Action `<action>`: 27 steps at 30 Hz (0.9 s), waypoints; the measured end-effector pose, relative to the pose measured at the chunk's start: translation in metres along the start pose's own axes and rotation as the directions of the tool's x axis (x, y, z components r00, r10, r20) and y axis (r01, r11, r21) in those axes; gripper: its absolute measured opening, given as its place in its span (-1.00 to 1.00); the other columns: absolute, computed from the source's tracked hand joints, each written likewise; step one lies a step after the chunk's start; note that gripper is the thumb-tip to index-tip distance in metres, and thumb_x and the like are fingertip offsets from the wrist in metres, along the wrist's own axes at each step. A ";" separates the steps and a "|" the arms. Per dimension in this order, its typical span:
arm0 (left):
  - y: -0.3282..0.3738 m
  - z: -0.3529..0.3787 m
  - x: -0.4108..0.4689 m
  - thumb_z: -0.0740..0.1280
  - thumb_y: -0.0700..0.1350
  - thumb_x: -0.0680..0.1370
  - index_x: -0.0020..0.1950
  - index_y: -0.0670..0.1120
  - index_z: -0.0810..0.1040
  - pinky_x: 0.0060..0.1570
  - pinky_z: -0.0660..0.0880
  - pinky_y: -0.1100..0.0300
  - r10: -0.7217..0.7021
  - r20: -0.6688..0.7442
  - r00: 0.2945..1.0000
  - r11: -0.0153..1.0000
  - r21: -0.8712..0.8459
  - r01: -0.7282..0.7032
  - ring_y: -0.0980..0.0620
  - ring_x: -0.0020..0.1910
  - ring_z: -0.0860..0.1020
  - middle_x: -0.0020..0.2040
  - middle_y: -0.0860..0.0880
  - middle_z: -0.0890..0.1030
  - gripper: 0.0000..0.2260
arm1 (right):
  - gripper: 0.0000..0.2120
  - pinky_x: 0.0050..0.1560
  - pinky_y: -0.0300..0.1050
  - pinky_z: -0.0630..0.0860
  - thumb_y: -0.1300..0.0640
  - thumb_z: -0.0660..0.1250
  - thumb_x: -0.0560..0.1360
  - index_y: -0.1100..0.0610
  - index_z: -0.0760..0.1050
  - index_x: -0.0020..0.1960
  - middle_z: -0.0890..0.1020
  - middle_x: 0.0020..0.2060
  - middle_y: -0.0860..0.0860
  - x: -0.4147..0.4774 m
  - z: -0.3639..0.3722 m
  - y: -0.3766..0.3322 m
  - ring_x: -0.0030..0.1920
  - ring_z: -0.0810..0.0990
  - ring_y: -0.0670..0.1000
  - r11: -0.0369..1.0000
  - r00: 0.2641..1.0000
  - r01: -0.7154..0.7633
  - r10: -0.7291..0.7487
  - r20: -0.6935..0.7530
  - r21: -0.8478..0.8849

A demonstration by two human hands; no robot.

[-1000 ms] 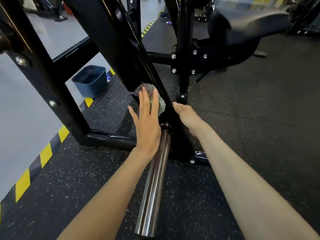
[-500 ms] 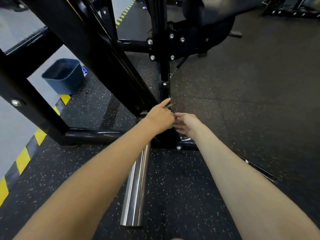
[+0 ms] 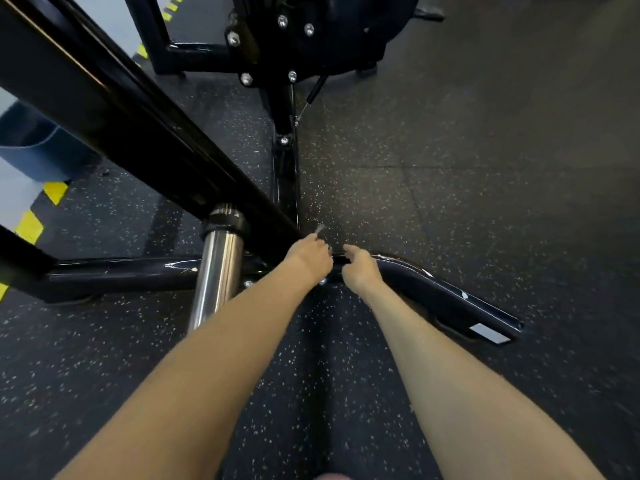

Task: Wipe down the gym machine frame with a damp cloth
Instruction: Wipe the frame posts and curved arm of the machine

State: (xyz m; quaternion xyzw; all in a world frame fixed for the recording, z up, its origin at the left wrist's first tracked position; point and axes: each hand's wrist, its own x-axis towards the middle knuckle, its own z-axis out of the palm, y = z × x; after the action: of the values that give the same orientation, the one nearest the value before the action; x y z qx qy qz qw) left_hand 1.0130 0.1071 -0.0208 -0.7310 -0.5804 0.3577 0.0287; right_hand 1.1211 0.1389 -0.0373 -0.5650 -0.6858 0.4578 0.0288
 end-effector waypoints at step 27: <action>-0.053 0.091 -0.110 0.29 -0.32 0.49 0.27 -0.14 0.39 0.18 0.31 0.28 -0.951 -0.280 -0.132 0.282 -0.959 0.004 -0.08 0.17 0.35 0.23 -0.13 0.34 -0.64 | -0.32 0.36 -0.25 0.27 0.26 0.42 0.48 0.07 0.23 0.53 0.51 0.33 0.01 0.004 0.024 -0.075 0.37 0.43 0.01 0.840 0.867 0.498 -0.490 0.093 -0.218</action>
State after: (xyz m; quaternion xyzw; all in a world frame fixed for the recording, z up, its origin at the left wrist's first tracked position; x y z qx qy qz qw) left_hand 0.9111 -0.0048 -0.0102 -0.3505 -0.7603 -0.4922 0.2383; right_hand 1.0500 0.1325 -0.0039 -0.3610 -0.8577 0.3599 0.0674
